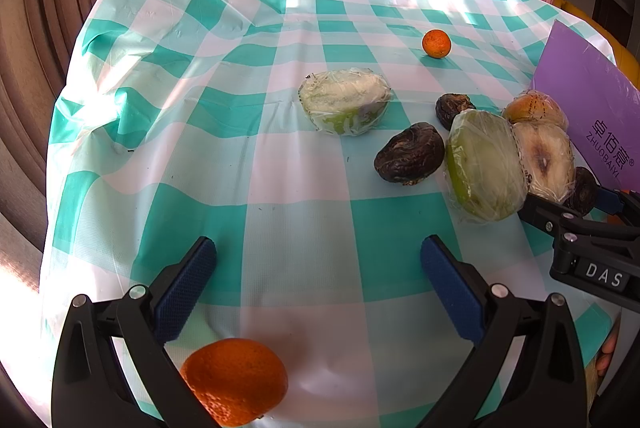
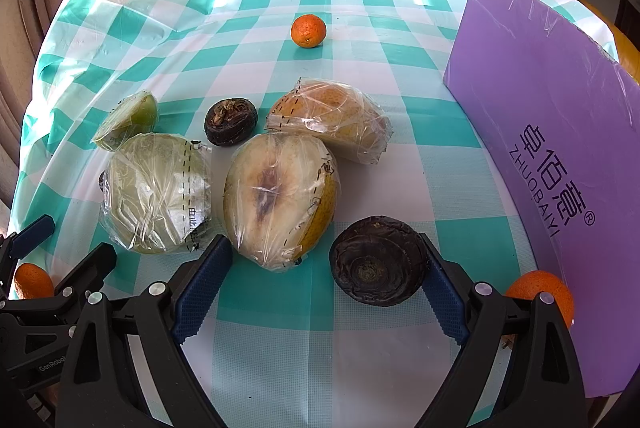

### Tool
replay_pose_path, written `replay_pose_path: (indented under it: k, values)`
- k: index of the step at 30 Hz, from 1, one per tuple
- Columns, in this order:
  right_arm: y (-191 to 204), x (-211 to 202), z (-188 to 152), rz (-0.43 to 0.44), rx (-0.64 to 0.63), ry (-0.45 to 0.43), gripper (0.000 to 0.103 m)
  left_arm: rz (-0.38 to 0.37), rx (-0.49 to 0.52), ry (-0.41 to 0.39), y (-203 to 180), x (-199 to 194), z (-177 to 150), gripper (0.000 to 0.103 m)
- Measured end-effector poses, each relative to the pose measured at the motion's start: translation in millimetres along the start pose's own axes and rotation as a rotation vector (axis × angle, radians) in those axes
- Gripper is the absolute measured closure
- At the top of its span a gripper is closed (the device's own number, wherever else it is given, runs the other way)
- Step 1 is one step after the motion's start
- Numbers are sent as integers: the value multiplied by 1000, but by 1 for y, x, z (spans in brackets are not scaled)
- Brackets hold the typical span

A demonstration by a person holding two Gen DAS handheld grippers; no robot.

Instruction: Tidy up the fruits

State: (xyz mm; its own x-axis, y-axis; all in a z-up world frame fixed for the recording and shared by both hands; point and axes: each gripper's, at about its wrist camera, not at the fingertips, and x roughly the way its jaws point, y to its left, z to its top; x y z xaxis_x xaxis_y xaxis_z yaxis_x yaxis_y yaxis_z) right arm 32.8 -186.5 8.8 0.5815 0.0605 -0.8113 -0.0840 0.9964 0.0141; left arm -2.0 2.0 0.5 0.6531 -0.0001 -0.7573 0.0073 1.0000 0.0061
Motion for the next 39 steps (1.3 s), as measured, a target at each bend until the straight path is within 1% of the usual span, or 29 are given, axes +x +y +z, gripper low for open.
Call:
replay_pose_path:
  k: [25,29,30,31,32,36,39]
  values:
    - [0,0,0,0,0,-1,16,0,0,-1,0,0,0,1]
    - [0,0,0,-1,0,0,16,-9,-6,-5,1,0,1,2]
    - [0,0,0,0,0,0,16,-31,-11,-10,3,-1,1,2]
    - [0,0,0,2,0,2,16,-135,-21,-45,6,5,-3,2]
    - [-1,-1,0,5,0,3,16,-89,-25,-24,8,-5,0,2]
    - [-1,-2,0,24,-23,21,16,-190,-70,-45,16,-12,1,2]
    - [-2,-4,-3,39,-48,19,16,-260,-112,-70,23,-17,-1,2]
